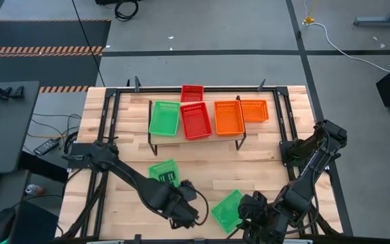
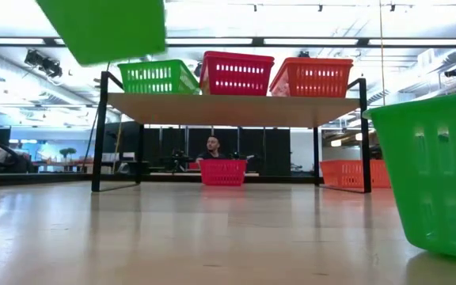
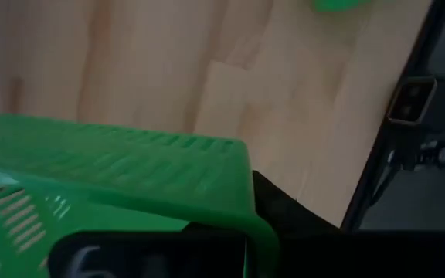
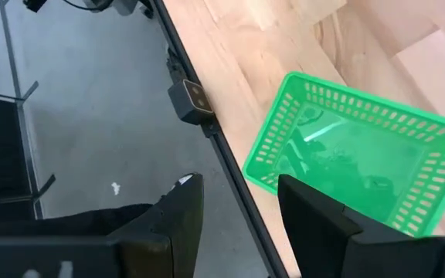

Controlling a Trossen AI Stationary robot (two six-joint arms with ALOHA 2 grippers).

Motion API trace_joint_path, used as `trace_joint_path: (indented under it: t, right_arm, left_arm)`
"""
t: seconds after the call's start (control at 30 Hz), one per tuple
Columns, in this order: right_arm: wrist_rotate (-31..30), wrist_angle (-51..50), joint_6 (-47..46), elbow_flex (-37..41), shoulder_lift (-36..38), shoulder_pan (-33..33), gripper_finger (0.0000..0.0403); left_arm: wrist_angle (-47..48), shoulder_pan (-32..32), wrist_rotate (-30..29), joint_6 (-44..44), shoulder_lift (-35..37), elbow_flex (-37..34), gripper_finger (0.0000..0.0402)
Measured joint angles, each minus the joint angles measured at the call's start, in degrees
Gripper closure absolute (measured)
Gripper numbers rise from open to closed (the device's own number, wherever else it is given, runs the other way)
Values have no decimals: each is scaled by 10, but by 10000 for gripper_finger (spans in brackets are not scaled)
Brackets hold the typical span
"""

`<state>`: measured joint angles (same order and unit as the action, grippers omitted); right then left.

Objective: Stack baskets on shelf by color
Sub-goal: Stack the left green bin on top of the other green bin on the shelf

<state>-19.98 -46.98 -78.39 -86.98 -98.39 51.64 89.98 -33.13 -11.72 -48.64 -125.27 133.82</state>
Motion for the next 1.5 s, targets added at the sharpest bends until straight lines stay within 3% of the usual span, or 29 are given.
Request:
trace_joint_path:
  t: [0.43, 0.63, 0.87, 1.1, 1.5]
  right_arm:
    - [19, -7, 34, 0, 0, -17, 229]
    - [22, -7, 36, 0, 0, -30, 229]
    - [32, -7, 40, 0, 0, -41, 229]
    - [37, -7, 50, 0, 0, -53, 229]
    - [47, -8, 47, 0, 0, -68, 229]
  left_arm:
    - [1, 25, -41, 2, 96, -3, 397]
    - [0, 29, -71, 59, 140, -3, 397]
    - [0, 32, -92, 157, 172, -3, 397]
    - [0, 39, -150, 325, 182, -3, 395]
    - [0, 126, -162, 490, 196, -3, 392]
